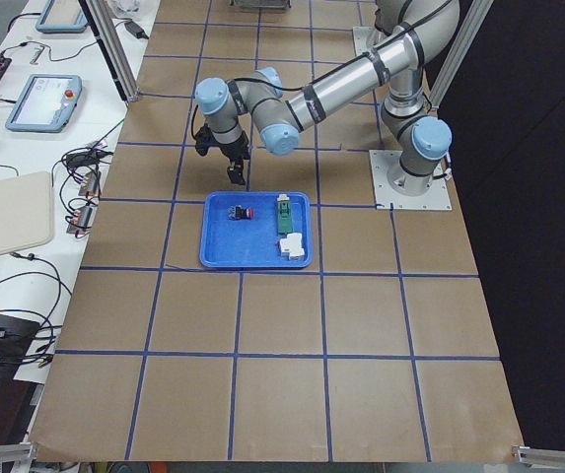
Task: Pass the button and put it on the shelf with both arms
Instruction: 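Move the left gripper down over the red push button in the blue tray, then close the left gripper on the red cap of the push button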
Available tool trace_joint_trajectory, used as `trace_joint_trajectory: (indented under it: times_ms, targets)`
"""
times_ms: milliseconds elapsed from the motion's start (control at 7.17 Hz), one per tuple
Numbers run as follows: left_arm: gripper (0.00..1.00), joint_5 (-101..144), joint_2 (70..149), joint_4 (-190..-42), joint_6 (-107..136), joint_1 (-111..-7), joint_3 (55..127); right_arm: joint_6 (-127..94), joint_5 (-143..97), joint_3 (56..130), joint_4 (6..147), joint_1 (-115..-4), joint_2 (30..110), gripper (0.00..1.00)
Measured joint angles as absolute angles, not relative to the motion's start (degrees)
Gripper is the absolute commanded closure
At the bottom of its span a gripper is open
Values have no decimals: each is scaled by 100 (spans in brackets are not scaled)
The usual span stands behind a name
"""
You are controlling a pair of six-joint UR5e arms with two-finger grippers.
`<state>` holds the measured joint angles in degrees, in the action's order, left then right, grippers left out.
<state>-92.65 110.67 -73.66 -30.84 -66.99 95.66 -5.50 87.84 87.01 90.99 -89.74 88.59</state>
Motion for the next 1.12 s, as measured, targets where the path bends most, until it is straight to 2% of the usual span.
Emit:
trace_joint_trajectory:
  times_ms: [558, 837, 977, 1116]
  targets:
    - [0, -9598, 11811, -6480, -3545, -6472, 9649, -545, 8783, 8701, 9101, -8974, 8863, 0]
    - [5, -9610, 11929, -6432, -3554, -6407, 9666, -545, 8790, 8703, 9099, -8974, 8855, 0]
    - [11, -9615, 11952, -6449, -3548, -6396, 9680, -543, 8790, 8705, 9099, -8974, 8853, 0]
    - [24, -9623, 11968, -6456, -3544, -6390, 9743, -539, 8791, 8704, 9100, -8974, 8854, 0]
